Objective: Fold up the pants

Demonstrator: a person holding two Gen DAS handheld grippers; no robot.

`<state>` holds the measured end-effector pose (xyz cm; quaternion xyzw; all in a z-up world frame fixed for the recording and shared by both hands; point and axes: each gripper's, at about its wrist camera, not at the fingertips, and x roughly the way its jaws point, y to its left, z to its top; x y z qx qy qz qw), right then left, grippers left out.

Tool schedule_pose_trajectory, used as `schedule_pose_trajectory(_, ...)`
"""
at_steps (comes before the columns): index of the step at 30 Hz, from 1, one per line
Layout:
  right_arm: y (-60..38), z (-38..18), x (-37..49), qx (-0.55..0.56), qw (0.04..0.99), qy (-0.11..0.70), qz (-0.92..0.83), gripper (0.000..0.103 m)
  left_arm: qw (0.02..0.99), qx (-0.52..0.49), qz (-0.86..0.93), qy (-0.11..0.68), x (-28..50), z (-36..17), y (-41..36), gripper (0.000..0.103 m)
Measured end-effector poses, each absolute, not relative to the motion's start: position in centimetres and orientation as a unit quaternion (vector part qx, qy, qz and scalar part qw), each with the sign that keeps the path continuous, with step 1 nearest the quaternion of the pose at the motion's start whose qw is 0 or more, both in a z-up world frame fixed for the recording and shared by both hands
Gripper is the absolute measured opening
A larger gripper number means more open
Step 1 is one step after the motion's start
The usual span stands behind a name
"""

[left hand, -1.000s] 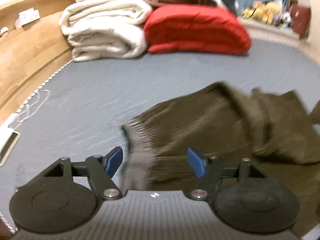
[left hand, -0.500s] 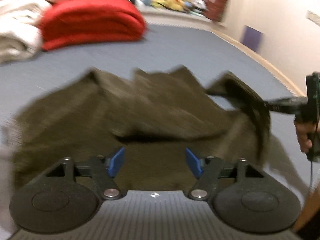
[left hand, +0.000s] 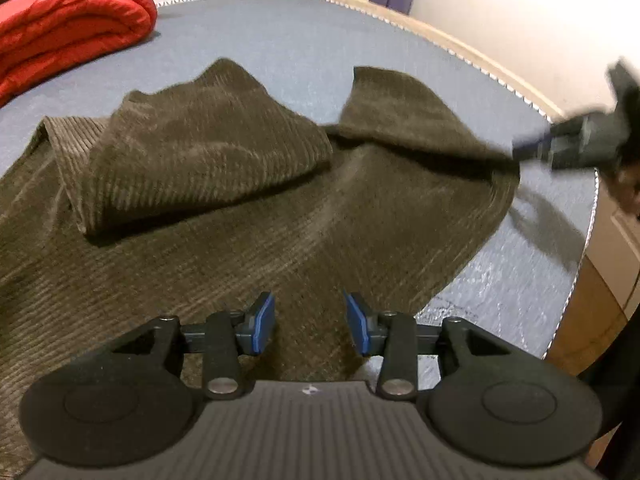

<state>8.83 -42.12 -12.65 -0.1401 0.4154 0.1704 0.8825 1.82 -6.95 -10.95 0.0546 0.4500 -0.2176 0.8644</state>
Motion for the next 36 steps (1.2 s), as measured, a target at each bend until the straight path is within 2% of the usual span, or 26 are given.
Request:
schedule_pose_trajectory(2, -40.9, -11.1, 9.1, -0.121, 0.909, 0.357, 0.179, 0.049, 0.858, 0.054, -0.218, 0.462, 2.2, -11.9, -7.1, 0.045)
schedule_pose_trajectory(4, -38.8, -10.9, 9.5, -0.128, 0.917, 0.325, 0.191, 0.056, 0.846, 0.052, -0.228, 0.48, 2.5, -13.0, -7.0, 0.043)
schedule_pose_trajectory(6, -36.3, -11.8, 10.9, -0.161, 0.915, 0.31, 0.2, 0.056, 0.823, 0.057, -0.245, 0.509, 2.9, -14.8, -7.4, 0.036)
schedule_pose_trajectory(10, -32.1, -14.1, 12.8, -0.209, 0.908, 0.292, 0.215, 0.064, 0.817, 0.071, -0.254, 0.514, 2.8, -15.2, -7.8, 0.036)
schedule_pose_trajectory(13, -29.4, -16.7, 14.7, -0.25, 0.898, 0.306, 0.194, 0.065, 0.816, 0.067, -0.254, 0.515, 3.1, -15.4, -7.6, 0.036)
schedule_pose_trajectory(15, -28.3, -18.1, 15.1, -0.276, 0.892, 0.3, 0.194, 0.061, 0.816, 0.072, -0.256, 0.513, 3.1, -15.4, -7.6, 0.036)
schedule_pose_trajectory(16, -28.2, -18.7, 15.3, -0.278, 0.889, 0.304, 0.198, 0.042, 0.816, 0.074, -0.257, 0.513, 3.1, -15.4, -7.7, 0.036)
schedule_pose_trajectory(17, -28.0, -19.1, 15.7, -0.279, 0.884, 0.316, 0.204, 0.009, 0.815, 0.074, -0.256, 0.514, 3.2, -15.4, -7.7, 0.036)
schedule_pose_trajectory(18, -28.1, -19.2, 15.8, -0.277, 0.884, 0.318, 0.201, 0.006, 0.815, 0.074, -0.255, 0.515, 3.3, -15.2, -7.7, 0.036)
schedule_pose_trajectory(23, -32.8, -14.7, 14.9, -0.208, 0.946, 0.238, 0.07, 0.007, 0.815, 0.087, -0.257, 0.513, 3.3, -15.0, -8.1, 0.036)
schedule_pose_trajectory(27, -43.1, -11.8, 12.2, -0.049, 0.963, 0.221, -0.146, 0.007, 0.816, 0.089, -0.263, 0.506, 3.3, -14.3, -8.3, 0.036)
schedule_pose_trajectory(30, -51.3, -14.0, 9.1, 0.1, 0.909, 0.274, -0.298, 0.007, 0.816, 0.091, -0.273, 0.501, 2.8, -14.0, -8.6, 0.037)
schedule_pose_trajectory(33, -57.4, -18.5, 7.2, 0.262, 0.838, 0.365, -0.31, 0.008, 0.818, 0.098, -0.283, 0.491, 2.5, -14.1, -9.5, 0.037)
schedule_pose_trajectory(36, -59.4, -20.1, 6.6, 0.323, 0.817, 0.365, -0.309, 0.017, 0.821, 0.104, -0.298, 0.475, 2.4, -14.1, -10.6, 0.037)
